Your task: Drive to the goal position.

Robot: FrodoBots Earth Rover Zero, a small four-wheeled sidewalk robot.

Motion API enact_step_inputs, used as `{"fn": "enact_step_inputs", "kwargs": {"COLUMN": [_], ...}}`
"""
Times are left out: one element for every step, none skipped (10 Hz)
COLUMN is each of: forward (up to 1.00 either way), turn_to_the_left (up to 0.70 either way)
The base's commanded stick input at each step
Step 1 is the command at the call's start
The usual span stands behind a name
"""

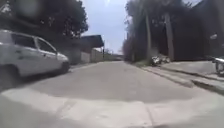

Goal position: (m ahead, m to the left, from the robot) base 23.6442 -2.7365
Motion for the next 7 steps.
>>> {"fn": "enact_step_inputs", "kwargs": {"forward": [0.7,0.7,0.7,0.7,0.7,0.7,0.7], "turn_to_the_left": [0.0,0.0,0.0,0.0,0.0,0.0,0.0]}}
